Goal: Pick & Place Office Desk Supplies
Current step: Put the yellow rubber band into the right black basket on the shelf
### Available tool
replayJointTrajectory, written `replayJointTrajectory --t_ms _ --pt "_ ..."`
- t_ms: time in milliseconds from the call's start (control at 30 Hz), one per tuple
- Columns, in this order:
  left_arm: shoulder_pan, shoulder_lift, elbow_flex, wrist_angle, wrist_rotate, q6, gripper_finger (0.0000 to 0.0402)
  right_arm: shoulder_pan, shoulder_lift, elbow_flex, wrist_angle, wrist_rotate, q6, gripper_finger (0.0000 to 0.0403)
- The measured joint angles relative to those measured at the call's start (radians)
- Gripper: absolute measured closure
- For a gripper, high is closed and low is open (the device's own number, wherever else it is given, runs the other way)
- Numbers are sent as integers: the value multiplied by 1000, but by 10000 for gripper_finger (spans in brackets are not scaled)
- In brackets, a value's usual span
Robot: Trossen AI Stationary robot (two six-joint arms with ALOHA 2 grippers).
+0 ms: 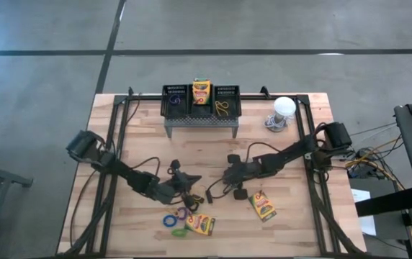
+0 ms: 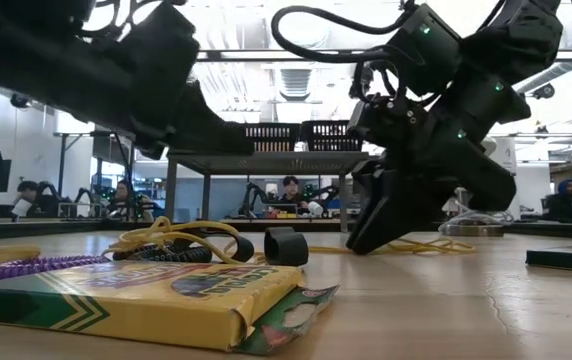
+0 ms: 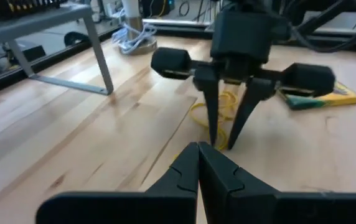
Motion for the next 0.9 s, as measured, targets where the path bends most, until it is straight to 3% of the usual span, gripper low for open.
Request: replayJointTrajectory --t_ms 133,267,433,533,900 --pt "4 -6 -4 -33 3 -39 394 -2 2 -2 -8 7 -8 386" --pt "6 -9 -5 -35 3 -41 394 -1 -29 -4 10 51 -9 393" --pt "7 -8 -5 -35 4 -41 394 -14 -122 -9 274 185 -103 394" --pt "9 -9 -5 -34 3 -41 394 -28 -170 -12 362 196 -174 395" --pt "13 -9 -5 -35 1 5 394 -99 -460 57 318 407 -467 394"
